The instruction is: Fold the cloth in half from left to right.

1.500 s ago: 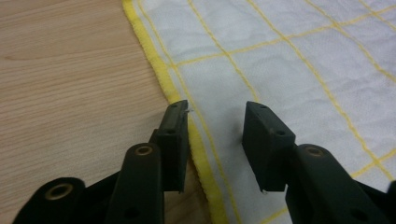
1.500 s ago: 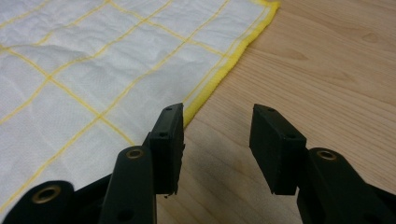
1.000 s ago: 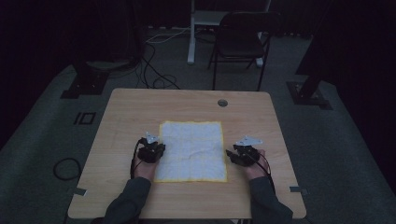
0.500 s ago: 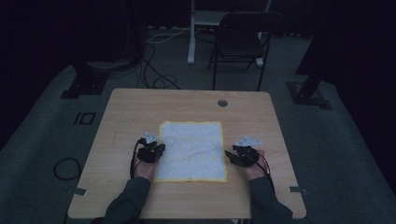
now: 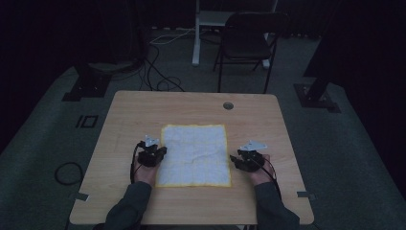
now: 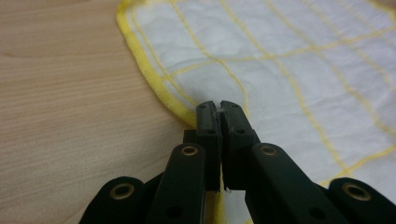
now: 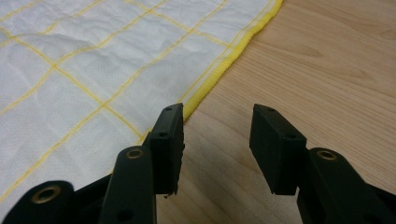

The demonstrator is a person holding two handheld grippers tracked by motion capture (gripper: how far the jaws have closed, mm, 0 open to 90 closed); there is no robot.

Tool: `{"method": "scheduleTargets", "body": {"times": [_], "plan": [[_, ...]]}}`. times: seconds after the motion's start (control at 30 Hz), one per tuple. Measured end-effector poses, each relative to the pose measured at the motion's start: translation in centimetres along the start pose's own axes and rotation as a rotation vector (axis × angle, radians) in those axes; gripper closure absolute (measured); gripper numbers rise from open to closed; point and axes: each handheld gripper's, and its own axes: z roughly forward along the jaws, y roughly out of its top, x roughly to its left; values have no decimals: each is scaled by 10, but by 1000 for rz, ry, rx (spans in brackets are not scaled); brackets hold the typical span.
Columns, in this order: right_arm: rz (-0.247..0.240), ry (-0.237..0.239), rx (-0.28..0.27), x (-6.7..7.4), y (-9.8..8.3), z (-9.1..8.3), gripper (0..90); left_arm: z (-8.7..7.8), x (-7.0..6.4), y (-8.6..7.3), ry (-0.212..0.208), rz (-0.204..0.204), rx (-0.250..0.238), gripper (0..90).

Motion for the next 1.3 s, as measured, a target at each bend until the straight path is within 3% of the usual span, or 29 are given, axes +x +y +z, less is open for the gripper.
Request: {"method": "scheduleTargets", "body": {"times": [0.33,1.3], "plan": [[-2,2,1,1,0,1,549,-12,-6,14,-70,-16,-64,879],[4,2,-2,-1,-1,0,549,-16,-42,46,-192,35,-133,879]]}}
